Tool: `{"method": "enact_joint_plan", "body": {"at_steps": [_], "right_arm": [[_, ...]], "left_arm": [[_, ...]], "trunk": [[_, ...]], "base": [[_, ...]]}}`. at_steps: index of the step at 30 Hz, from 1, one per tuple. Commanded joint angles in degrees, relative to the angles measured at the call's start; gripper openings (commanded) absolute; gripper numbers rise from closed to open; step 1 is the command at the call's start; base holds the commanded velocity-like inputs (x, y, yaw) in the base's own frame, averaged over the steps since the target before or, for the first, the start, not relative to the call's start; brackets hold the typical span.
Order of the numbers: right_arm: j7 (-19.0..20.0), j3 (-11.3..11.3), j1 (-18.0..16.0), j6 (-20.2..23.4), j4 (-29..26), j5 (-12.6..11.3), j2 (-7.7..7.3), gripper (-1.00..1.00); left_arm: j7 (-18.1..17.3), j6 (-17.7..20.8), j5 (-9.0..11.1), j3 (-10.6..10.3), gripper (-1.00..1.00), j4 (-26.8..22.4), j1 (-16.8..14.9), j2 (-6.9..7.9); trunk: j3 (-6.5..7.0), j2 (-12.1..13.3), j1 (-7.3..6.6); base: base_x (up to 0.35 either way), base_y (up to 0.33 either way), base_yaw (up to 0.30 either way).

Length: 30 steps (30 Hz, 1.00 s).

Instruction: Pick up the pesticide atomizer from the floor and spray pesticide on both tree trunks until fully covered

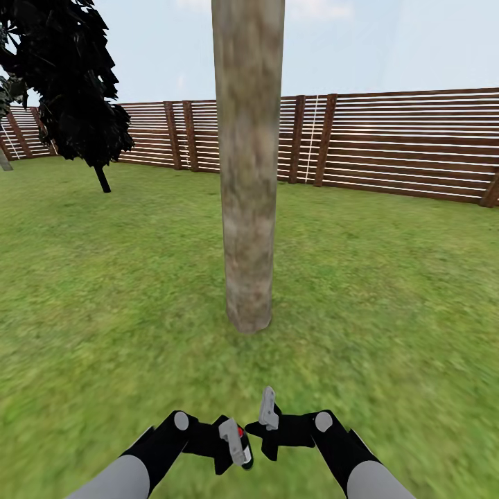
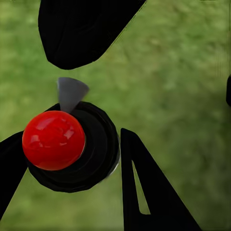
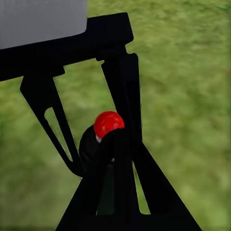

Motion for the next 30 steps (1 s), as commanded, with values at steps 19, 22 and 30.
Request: {"method": "enact_joint_plan", "body": {"at_steps": [19, 22, 30], "right_arm": [[0.23, -0.43, -0.03, -0.18, -0.05, 0.42, 0.08, -1.0], [0.23, -0.43, -0.03, -0.17, -0.05, 0.43, 0.08, -1.0], [0.23, -0.44, -0.03, -0.22, -0.05, 0.43, 0.08, -1.0]], "left_arm": [[-1.36, -0.57, 2.46, 0.06, -1.0, -0.13, -0.02, -0.03], [-1.37, -0.57, 3.29, 0.0, -1.0, -0.08, -0.02, 0.03], [-1.3, -0.45, 3.03, -0.25, -1.0, 0.36, 0.05, 0.54]], "trunk": [[-0.05, -0.02, -0.01], [-0.05, -0.02, -0.01], [-0.05, -0.02, -0.01]], "base": [[0.0, 0.0, 0.0], [0.0, 0.0, 0.0], [0.0, 0.0, 0.0]]}}
